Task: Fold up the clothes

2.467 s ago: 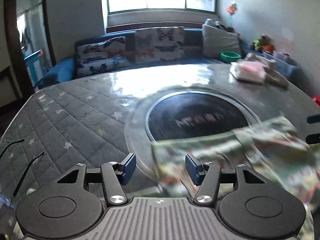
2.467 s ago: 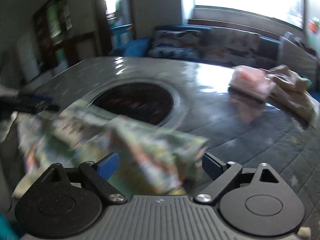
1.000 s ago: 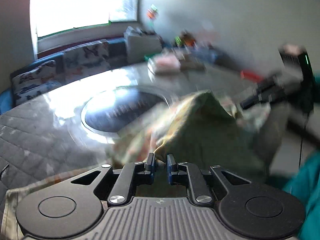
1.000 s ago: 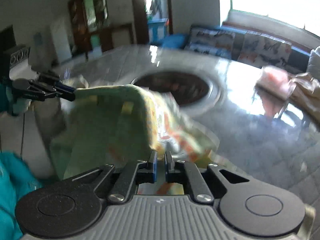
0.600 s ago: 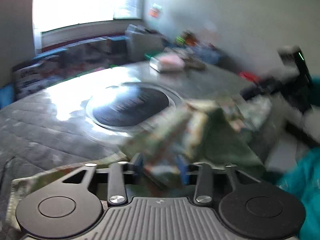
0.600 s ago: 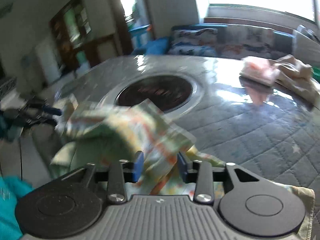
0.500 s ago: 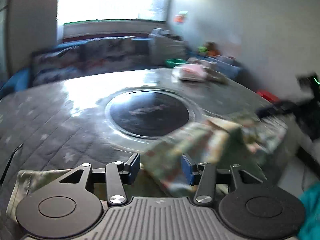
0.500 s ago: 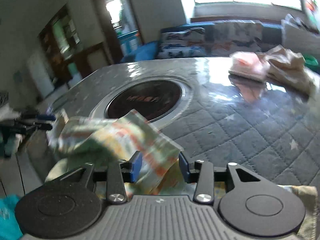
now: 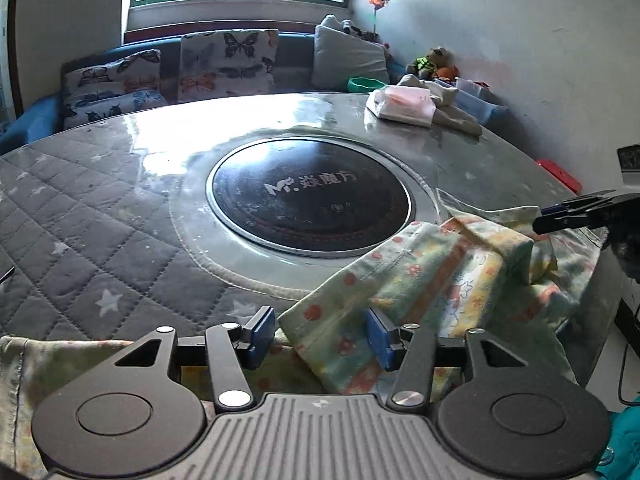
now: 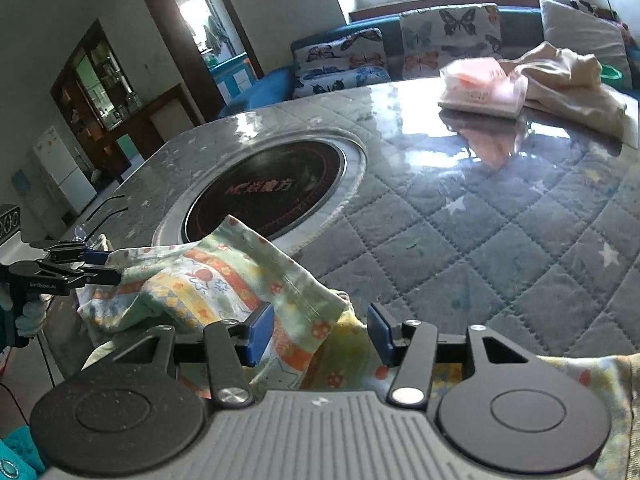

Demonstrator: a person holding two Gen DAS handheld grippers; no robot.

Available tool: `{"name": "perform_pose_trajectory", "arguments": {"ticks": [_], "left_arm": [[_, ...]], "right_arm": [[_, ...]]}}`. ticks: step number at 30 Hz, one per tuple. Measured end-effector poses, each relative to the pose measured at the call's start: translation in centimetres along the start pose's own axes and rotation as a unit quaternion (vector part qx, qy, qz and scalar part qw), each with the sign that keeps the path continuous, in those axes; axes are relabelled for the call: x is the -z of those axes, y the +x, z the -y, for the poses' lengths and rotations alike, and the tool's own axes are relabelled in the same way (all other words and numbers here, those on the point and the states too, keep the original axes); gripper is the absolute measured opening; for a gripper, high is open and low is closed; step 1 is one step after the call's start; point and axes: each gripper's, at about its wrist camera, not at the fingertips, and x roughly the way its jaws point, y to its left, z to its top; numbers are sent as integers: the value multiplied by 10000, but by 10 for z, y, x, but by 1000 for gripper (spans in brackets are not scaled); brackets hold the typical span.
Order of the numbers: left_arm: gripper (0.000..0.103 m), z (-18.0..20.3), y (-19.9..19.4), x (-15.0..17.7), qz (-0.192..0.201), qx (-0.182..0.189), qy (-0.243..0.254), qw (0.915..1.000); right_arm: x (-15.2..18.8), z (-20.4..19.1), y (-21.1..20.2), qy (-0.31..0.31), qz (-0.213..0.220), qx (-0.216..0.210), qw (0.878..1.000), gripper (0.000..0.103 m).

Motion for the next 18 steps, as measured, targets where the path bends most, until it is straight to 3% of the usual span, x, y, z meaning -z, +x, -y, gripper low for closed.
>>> {"name": "perform_pose_trajectory", "arguments": {"ticks": [2, 3, 4, 5, 7, 12, 18], "left_arm": [[41, 2, -1, 0, 11, 21, 53, 10000], [37, 2, -1, 0, 25, 13, 84, 10000], [25, 3, -1, -2, 34, 25, 101, 9999], [18, 3, -1, -3, 42, 37, 118, 9999], [12, 6, -1, -6, 76, 0, 231, 9997], [8, 9, -1, -25, 178, -145, 560, 9982], [8, 4, 12, -66, 347, -397, 952, 9941]], "right_arm": [[0, 1, 2, 43, -50, 0, 10000, 46], [-1, 0, 3, 27, -68, -6, 10000, 41], [-2, -1, 4, -28, -80, -17, 10000, 34], [-3, -3, 5, -83, -91, -28, 9999, 21], [-7, -8, 6, -268, -151, 77, 9995, 14], [-29, -22, 5, -784, -134, 129, 9968, 6], [-70, -35, 12, -1477, -2, 341, 9884, 6]]}}
